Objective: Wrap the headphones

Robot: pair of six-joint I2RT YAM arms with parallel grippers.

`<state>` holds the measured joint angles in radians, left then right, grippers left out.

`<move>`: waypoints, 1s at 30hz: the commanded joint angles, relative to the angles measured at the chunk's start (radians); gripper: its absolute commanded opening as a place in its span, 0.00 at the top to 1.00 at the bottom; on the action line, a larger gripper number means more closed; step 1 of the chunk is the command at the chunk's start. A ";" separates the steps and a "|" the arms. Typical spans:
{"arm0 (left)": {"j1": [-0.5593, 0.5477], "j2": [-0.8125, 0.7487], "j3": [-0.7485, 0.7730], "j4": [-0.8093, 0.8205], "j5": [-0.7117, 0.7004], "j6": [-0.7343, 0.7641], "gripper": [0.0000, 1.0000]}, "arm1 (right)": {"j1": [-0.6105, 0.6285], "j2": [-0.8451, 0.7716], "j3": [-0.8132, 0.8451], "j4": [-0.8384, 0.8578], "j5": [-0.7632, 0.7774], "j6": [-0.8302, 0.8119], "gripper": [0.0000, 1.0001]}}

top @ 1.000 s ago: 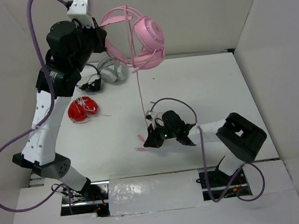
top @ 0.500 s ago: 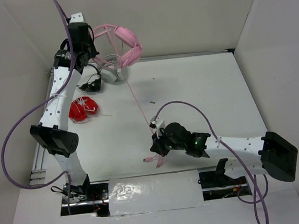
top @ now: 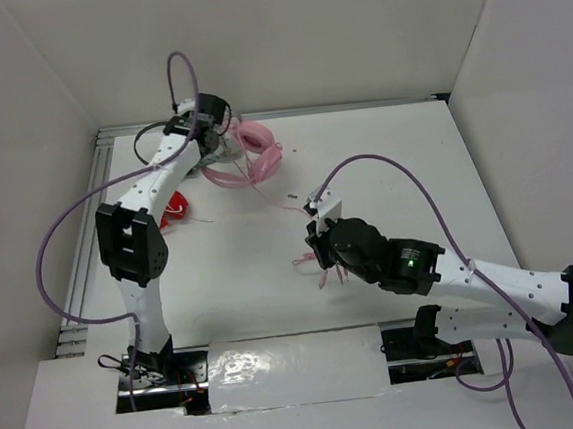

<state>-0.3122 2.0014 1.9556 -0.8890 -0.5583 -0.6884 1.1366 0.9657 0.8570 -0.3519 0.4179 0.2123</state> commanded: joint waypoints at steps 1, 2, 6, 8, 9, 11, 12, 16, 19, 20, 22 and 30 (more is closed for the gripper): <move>-0.093 -0.058 -0.046 0.058 -0.060 -0.103 1.00 | 0.011 0.007 0.100 -0.065 0.237 -0.085 1.00; -0.153 -0.068 -0.110 0.056 -0.125 -0.105 1.00 | 0.008 0.016 0.128 -0.033 0.286 -0.159 1.00; -0.226 -0.070 -0.170 0.024 -0.181 -0.109 1.00 | 0.003 0.033 0.163 0.025 0.377 -0.304 1.00; -0.267 -0.063 -0.201 0.012 -0.193 -0.100 1.00 | -0.017 0.031 0.197 0.050 0.363 -0.384 1.00; -0.280 -0.059 -0.207 0.001 -0.195 -0.108 1.00 | -0.034 0.030 0.203 0.062 0.319 -0.433 1.00; -0.312 -0.058 -0.233 -0.007 -0.189 -0.100 1.00 | -0.113 0.027 0.214 0.091 0.274 -0.470 1.00; -0.330 -0.062 -0.248 -0.011 -0.187 -0.109 1.00 | -0.145 0.025 0.218 0.087 0.213 -0.494 1.00; -0.363 -0.136 -0.355 0.096 -0.151 -0.015 1.00 | -0.297 0.047 0.264 0.071 0.115 -0.533 1.00; -0.384 -0.229 -0.489 0.295 -0.085 0.133 1.00 | -0.380 0.054 0.260 0.105 0.066 -0.605 1.00; -0.392 -0.284 -0.561 0.405 -0.036 0.255 1.00 | -0.418 0.073 0.258 0.149 0.065 -0.648 1.00; -0.398 -0.337 -0.625 0.505 0.012 0.289 1.00 | -0.457 0.096 0.270 0.154 0.043 -0.662 0.96; -0.438 -0.493 -0.776 0.705 0.254 0.487 1.00 | -0.557 0.209 0.316 0.310 -0.074 -0.679 0.95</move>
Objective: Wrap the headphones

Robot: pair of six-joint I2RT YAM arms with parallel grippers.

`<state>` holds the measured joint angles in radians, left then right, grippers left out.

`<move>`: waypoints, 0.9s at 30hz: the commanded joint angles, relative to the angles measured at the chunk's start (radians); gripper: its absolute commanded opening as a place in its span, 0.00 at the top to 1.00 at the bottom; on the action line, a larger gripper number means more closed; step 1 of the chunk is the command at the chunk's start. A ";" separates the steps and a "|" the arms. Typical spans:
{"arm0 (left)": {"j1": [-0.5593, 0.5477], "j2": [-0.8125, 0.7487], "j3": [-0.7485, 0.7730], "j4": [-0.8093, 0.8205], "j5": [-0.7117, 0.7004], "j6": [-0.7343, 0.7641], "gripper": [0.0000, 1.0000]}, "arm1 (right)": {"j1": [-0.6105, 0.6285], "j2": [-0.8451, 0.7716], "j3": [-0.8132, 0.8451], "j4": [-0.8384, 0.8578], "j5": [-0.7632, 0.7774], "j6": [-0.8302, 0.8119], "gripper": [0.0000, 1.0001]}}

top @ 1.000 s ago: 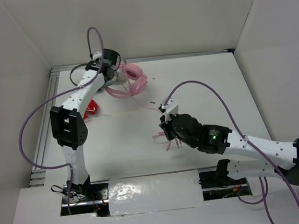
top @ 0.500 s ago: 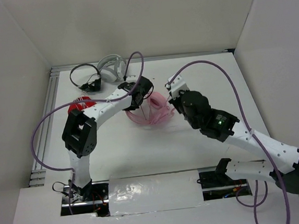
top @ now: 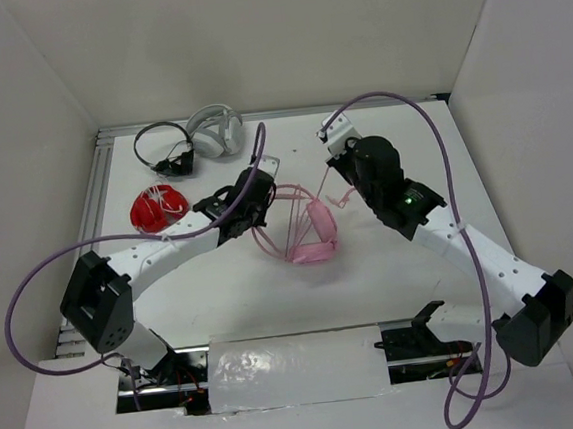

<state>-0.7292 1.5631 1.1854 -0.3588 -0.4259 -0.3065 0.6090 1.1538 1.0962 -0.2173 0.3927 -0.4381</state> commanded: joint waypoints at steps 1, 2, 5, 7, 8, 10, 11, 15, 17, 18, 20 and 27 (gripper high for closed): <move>-0.027 -0.060 -0.012 0.179 0.125 0.127 1.00 | -0.040 0.035 0.086 0.182 -0.070 -0.019 0.95; -0.042 -0.061 -0.016 0.182 0.136 0.136 1.00 | -0.052 0.047 0.099 0.177 -0.113 -0.013 0.95; -0.064 -0.075 -0.027 0.201 0.177 0.165 1.00 | -0.095 0.109 0.151 0.167 -0.199 0.015 0.95; -0.075 -0.081 -0.033 0.211 0.200 0.178 1.00 | -0.126 0.158 0.166 0.161 -0.235 0.038 0.95; -0.078 -0.084 -0.033 0.212 0.206 0.179 1.00 | -0.135 0.174 0.180 0.156 -0.271 0.048 0.95; -0.078 -0.090 -0.029 0.212 0.210 0.175 1.00 | -0.156 0.217 0.183 0.153 -0.287 0.085 0.96; -0.079 -0.095 -0.026 0.205 0.216 0.172 1.00 | -0.167 0.240 0.171 0.160 -0.311 0.091 0.97; -0.081 -0.135 -0.029 0.224 0.282 0.175 1.00 | -0.192 0.287 0.145 0.191 -0.313 0.168 0.99; -0.075 -0.150 -0.012 0.199 0.262 0.164 1.00 | -0.212 0.287 0.114 0.208 -0.328 0.194 0.99; -0.067 -0.152 0.002 0.189 0.250 0.158 1.00 | -0.219 0.279 0.100 0.213 -0.354 0.222 0.99; -0.061 -0.181 0.005 0.201 0.252 0.174 1.00 | -0.244 0.262 0.056 0.254 -0.415 0.251 0.91; -0.019 -0.210 0.198 0.195 0.346 0.241 1.00 | -0.279 0.305 0.014 0.300 -0.815 0.314 0.81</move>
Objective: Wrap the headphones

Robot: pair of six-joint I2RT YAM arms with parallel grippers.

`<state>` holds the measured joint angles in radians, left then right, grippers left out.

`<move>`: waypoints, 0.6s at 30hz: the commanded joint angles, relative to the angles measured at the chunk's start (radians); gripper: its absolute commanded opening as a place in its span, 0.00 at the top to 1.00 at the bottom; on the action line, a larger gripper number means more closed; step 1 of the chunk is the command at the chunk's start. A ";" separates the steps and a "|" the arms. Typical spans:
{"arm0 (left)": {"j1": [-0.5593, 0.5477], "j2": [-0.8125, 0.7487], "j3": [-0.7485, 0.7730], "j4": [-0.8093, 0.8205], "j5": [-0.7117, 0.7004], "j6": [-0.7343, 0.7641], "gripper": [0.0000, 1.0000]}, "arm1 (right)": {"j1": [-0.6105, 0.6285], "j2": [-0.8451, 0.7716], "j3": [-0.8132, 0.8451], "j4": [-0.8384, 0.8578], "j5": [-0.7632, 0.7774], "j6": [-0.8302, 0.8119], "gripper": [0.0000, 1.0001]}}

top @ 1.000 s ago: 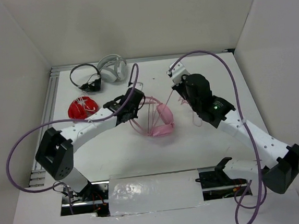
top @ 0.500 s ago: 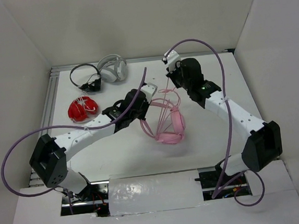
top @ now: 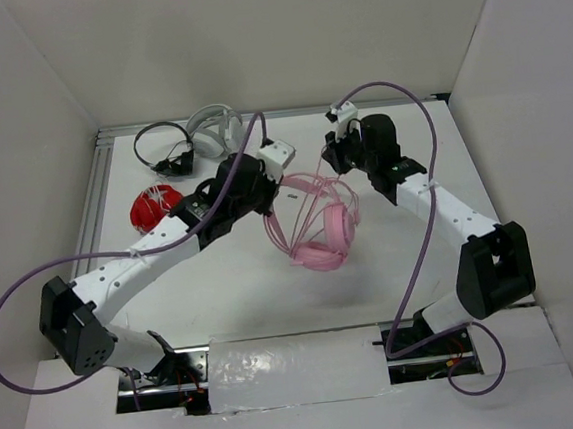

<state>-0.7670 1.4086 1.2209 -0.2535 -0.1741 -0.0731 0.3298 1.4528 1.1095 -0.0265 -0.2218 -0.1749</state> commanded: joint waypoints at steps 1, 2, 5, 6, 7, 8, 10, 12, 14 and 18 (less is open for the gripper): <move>0.021 -0.054 0.196 0.073 0.114 0.010 1.00 | 0.000 0.030 0.007 0.125 -0.255 0.058 0.80; 0.026 -0.053 0.230 0.053 0.128 0.018 1.00 | 0.000 0.043 0.007 0.134 -0.280 0.069 0.80; 0.028 -0.039 0.388 0.005 0.102 0.026 1.00 | 0.005 0.098 0.021 0.174 -0.355 0.100 0.80; 0.026 -0.034 0.413 -0.003 0.101 0.030 1.00 | 0.003 0.107 0.027 0.190 -0.372 0.109 0.80; 0.028 -0.031 0.437 -0.009 0.096 0.036 1.00 | 0.003 0.122 0.027 0.206 -0.407 0.120 0.80; 0.028 -0.028 0.484 -0.016 0.094 0.038 1.00 | 0.005 0.127 0.026 0.220 -0.425 0.132 0.79; 0.028 -0.023 0.526 -0.043 0.075 0.042 1.00 | 0.006 0.138 0.021 0.257 -0.438 0.150 0.79; 0.026 -0.017 0.586 -0.064 0.061 0.042 1.00 | 0.011 0.147 0.023 0.275 -0.450 0.163 0.79; 0.028 -0.013 0.641 -0.082 0.076 0.050 1.00 | 0.018 0.161 0.027 0.284 -0.470 0.166 0.79; 0.026 -0.005 0.703 -0.101 0.052 0.061 1.00 | 0.073 0.211 0.052 0.289 -0.456 0.163 0.79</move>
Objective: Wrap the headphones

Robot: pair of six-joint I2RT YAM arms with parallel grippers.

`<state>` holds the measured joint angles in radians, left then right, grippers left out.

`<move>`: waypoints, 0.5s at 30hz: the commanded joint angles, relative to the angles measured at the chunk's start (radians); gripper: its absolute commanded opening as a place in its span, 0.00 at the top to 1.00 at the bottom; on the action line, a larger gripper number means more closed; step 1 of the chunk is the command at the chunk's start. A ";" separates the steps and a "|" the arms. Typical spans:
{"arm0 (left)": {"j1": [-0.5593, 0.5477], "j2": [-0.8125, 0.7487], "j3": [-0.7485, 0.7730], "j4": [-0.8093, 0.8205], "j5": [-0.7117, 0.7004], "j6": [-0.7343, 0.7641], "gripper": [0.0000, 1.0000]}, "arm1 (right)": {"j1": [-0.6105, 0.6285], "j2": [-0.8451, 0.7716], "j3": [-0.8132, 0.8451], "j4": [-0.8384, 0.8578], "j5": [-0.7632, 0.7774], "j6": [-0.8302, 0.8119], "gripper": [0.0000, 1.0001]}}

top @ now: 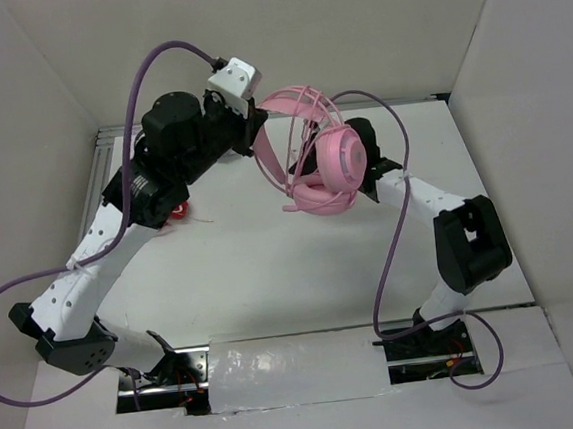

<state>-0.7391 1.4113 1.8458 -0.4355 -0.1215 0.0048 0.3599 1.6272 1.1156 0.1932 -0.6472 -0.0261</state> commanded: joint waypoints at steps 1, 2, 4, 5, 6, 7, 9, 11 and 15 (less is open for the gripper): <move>0.000 -0.008 0.101 0.083 -0.007 -0.017 1.00 | 0.050 0.048 0.050 0.074 -0.029 0.021 0.79; 0.000 -0.003 0.115 0.080 -0.012 -0.017 1.00 | 0.056 0.072 0.053 0.089 -0.035 0.023 0.79; 0.000 0.008 0.162 0.067 -0.021 -0.017 1.00 | 0.074 0.100 0.049 0.120 -0.038 0.063 0.79; 0.000 0.014 0.180 0.060 -0.032 0.018 1.00 | 0.080 0.108 0.049 0.124 -0.040 0.068 0.79; 0.000 0.017 0.196 0.058 -0.043 0.032 1.00 | 0.083 0.114 0.046 0.126 -0.040 0.075 0.79; 0.000 0.021 0.223 0.063 -0.084 0.037 1.00 | 0.094 0.115 0.036 0.130 -0.043 0.078 0.79; 0.000 0.032 0.248 0.072 -0.113 0.063 1.00 | 0.108 0.114 0.009 0.150 -0.046 0.095 0.79; 0.000 0.034 0.274 0.086 -0.132 0.081 1.00 | 0.123 0.111 -0.042 0.193 -0.054 0.107 0.79; 0.000 0.029 0.300 0.112 -0.156 0.093 1.00 | 0.148 0.134 -0.085 0.236 -0.098 0.137 0.86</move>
<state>-0.7380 1.4712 2.0655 -0.5179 -0.2432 0.1112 0.4843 1.7420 1.0554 0.3573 -0.6991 0.0784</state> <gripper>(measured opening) 0.118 0.147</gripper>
